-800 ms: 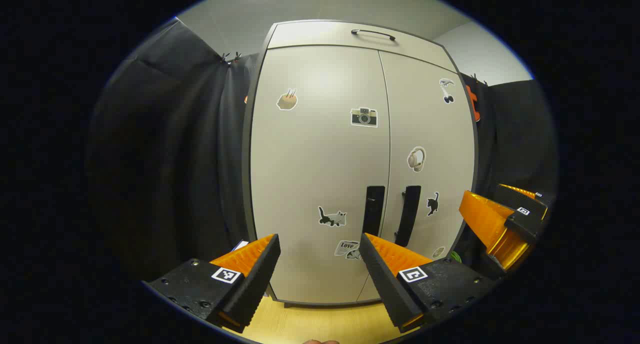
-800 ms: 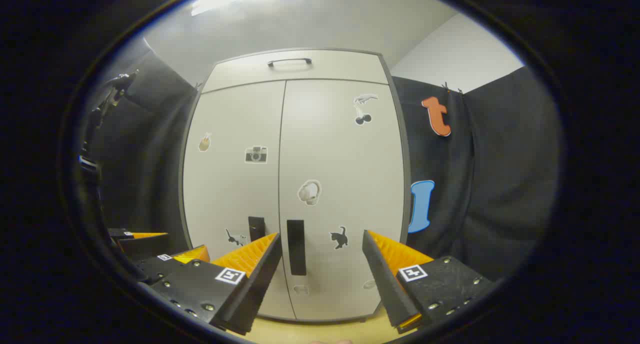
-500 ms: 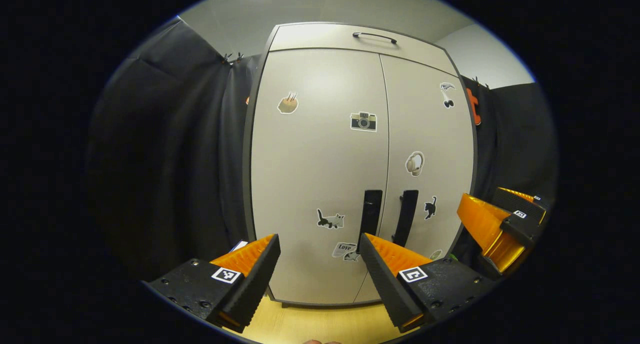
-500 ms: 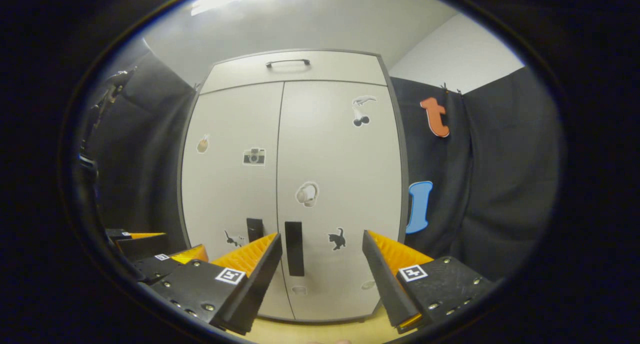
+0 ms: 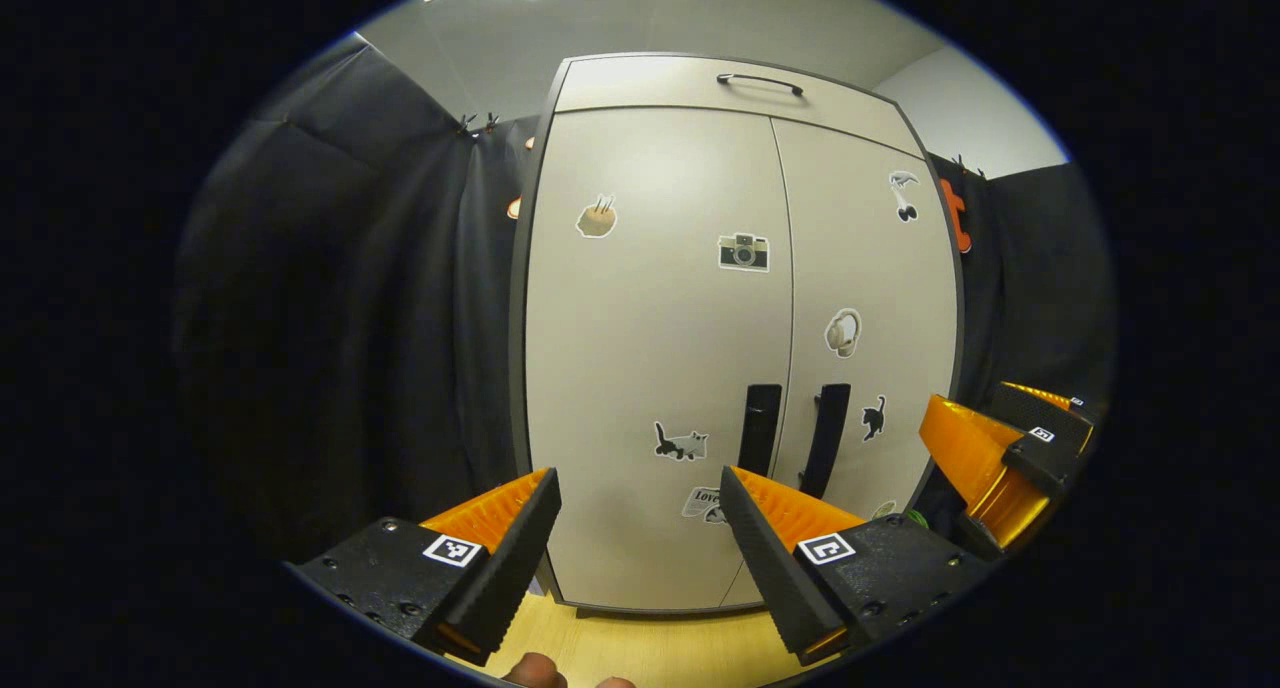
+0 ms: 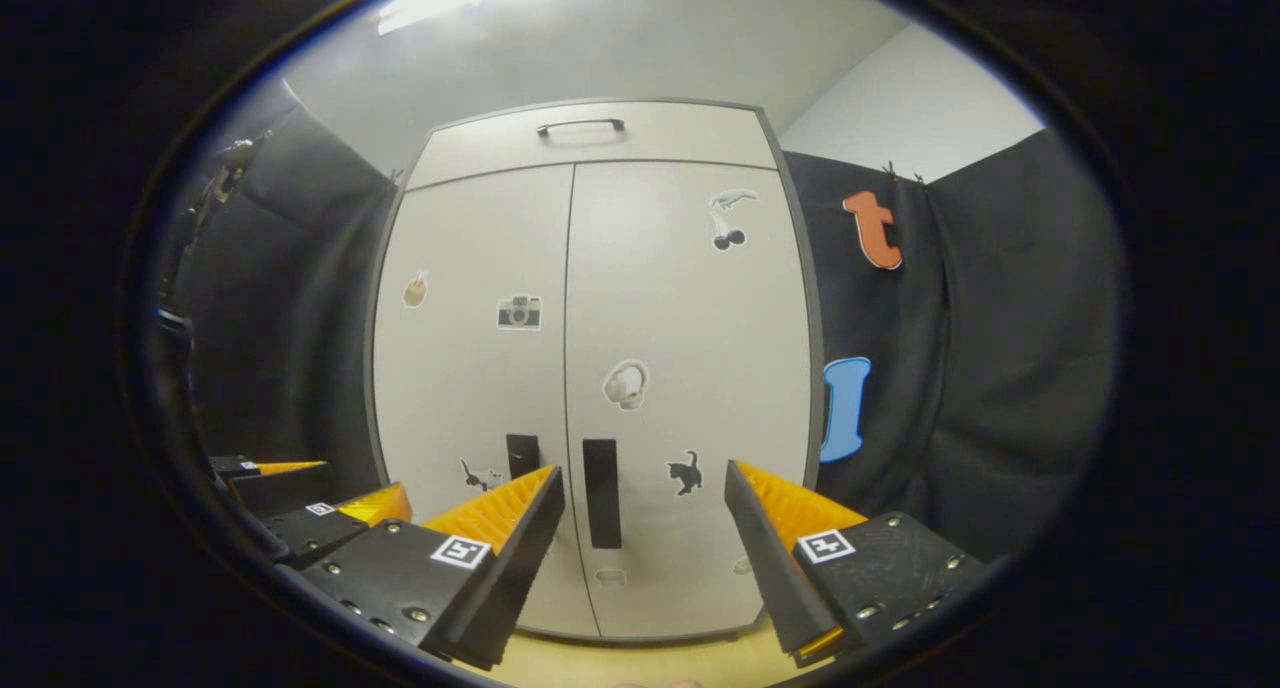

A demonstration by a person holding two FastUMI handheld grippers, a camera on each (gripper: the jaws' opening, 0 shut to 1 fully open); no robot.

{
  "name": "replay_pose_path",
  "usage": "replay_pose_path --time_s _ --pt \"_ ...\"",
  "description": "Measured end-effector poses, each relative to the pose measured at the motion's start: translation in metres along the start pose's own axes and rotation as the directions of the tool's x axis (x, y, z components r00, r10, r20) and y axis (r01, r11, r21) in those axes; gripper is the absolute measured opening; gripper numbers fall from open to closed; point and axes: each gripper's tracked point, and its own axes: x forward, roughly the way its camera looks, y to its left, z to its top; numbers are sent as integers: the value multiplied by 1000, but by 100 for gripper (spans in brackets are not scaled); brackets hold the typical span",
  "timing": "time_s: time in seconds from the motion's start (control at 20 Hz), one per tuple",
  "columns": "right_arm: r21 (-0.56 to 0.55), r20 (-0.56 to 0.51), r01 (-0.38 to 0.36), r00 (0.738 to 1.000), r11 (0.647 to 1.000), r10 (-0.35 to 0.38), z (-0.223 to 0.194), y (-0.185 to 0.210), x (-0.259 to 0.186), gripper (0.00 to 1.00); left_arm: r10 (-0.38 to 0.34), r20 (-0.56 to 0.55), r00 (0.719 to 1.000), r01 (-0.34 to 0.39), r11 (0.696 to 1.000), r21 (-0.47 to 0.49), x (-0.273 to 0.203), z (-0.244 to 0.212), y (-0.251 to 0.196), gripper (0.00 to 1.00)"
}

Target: Open the right door of the double-door shoe cabinet with the right hand, and open the left door with the left hand.

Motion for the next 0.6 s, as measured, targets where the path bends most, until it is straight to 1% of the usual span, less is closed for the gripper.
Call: replay_pose_path --time_s 0.1,0.25,0.35,0.45,0.5,0.55,0.6 --pt "1 -10 -2 1000 1000 2 -3 2 6 95 11 -5 1000 -12 1000 -15 -1 -1 7 99" --pt "7 -34 -5 999 1000 5 -11 6 20 96 47 -14 999 -47 999 -11 -4 -4 23 99" --pt "6 -60 -25 998 1000 25 -20 14 32 96 76 -23 997 -77 997 -7 -5 -7 36 99" --pt "-5 -92 -46 995 999 46 -33 22 45 92 113 -30 993 -113 994 -8 -8 -9 51 99" --pt "-10 -107 -56 993 998 55 -40 27 52 83 134 -35 990 -134 991 -7 -9 -10 60 99" --pt "-13 -123 -63 991 998 61 -46 31 60 83 157 -37 987 -158 987 -6 -11 -11 69 99" --pt "-19 -136 -65 989 998 62 -52 34 67 79 180 -39 983 -181 984 -5 -12 -12 79 99"
